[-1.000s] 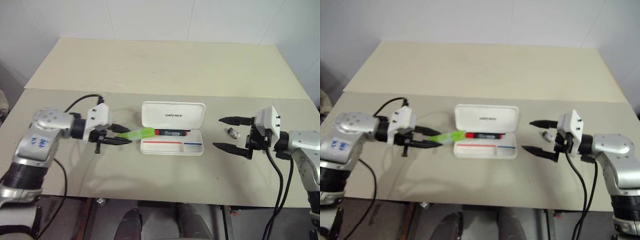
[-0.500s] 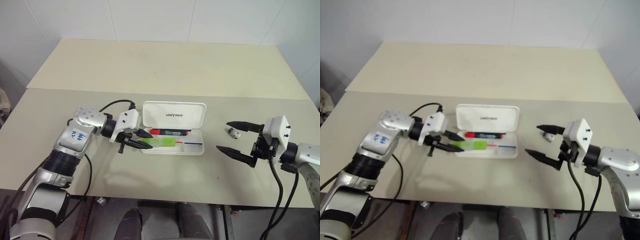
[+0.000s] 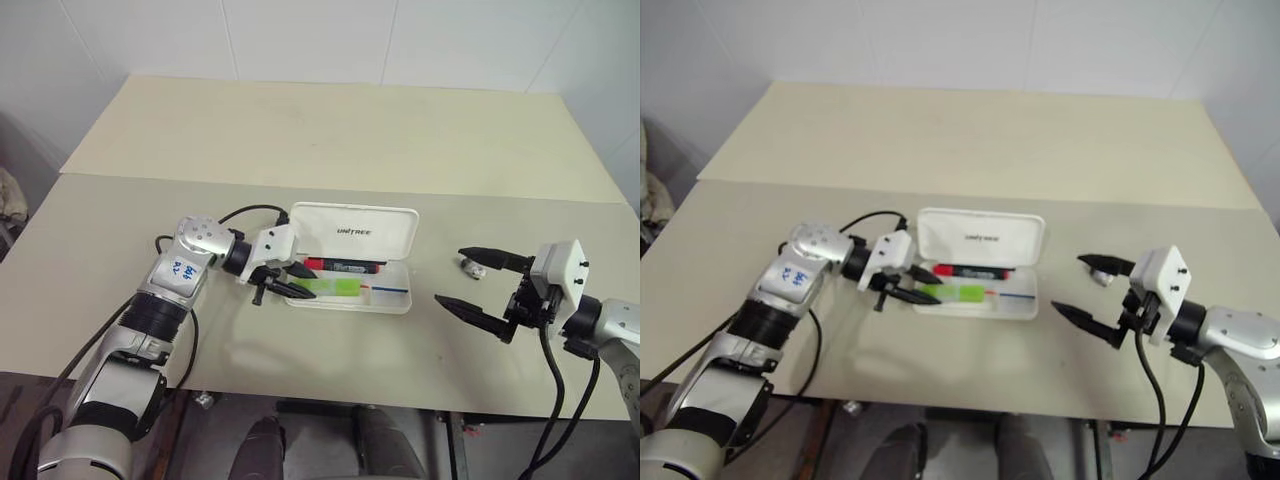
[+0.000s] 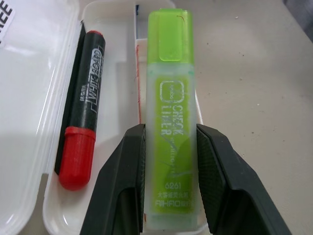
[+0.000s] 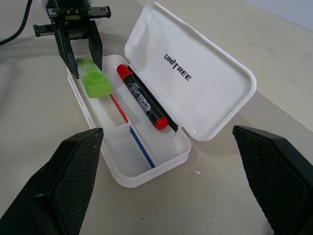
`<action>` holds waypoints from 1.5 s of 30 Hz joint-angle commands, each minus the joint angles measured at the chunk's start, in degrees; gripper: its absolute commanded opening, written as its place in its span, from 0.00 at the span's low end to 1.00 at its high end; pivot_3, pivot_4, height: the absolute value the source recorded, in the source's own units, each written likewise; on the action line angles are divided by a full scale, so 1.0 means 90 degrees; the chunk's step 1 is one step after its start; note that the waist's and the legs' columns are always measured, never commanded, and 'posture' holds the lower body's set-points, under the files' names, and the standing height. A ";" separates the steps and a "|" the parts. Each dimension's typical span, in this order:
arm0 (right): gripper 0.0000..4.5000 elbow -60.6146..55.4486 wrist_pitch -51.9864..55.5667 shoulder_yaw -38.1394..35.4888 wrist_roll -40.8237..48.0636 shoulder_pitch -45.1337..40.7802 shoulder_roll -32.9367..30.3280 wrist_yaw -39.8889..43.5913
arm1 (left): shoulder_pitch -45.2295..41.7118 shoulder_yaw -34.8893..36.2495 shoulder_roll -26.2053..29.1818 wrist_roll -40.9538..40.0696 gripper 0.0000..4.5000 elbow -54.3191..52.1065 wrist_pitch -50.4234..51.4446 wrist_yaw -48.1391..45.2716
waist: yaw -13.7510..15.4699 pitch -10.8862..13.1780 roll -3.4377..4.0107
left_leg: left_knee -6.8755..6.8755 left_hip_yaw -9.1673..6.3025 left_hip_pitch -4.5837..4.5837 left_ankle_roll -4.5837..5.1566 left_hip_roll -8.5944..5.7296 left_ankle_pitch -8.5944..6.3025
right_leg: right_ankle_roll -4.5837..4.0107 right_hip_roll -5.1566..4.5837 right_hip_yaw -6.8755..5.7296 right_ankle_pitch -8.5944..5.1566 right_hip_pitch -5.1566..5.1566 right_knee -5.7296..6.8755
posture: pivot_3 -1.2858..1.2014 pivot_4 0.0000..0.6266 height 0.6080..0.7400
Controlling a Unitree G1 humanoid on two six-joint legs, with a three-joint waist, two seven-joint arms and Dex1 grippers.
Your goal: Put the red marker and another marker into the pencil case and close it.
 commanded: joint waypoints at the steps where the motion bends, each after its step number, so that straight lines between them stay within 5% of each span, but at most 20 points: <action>1: 1.00 -0.0247 -0.0051 -0.0191 0.0107 0.0045 0.0071 -0.0101 | -0.0249 0.0032 -0.0055 0.0021 0.24 -0.0060 -0.0101 -0.0073 | 0.0012 0.0000 0.0000 | 0.0000 0.0000 0.0000 0.0000 0.0000 0.0000 | 0.0000 0.0000 0.0000 0.0000 0.0000 0.0000 | 0.52 0.24 1.00; 18: 1.00 -0.0223 -0.0140 -0.0133 0.0039 0.0064 0.0209 -0.0160 | -0.0292 -0.0047 -0.0153 0.0125 0.24 -0.0389 0.0380 0.0004 | 0.0020 0.0000 0.0000 | 0.0001 -0.0001 0.0000 0.0000 0.0000 0.0001 | 0.0001 0.0000 0.0000 0.0000 0.0001 0.0001 | 0.52 0.24 1.00; 28: 1.00 -0.0213 -0.0182 -0.0146 0.0045 0.0104 0.0235 -0.0158 | -0.0387 0.0059 -0.0425 0.0117 0.99 -0.0412 0.0220 0.0315 | 0.0019 0.0000 -0.0001 | 0.0001 0.0000 0.0000 0.0000 0.0000 0.0001 | 0.0001 0.0000 0.0000 0.0001 0.0001 0.0001 | 0.52 0.24 1.00; 45: 1.00 0.1090 0.0943 0.0167 -0.0906 -0.0614 0.0190 -0.1548 | -0.0092 0.0899 -0.0233 -0.1266 0.99 -0.1360 0.1000 -0.0130 | 0.0010 0.0000 -0.0002 | 0.0005 -0.0001 0.0004 0.0001 0.0000 0.0008 | -0.0002 0.0001 0.0001 0.0003 0.0000 0.0014 | 0.52 0.24 1.00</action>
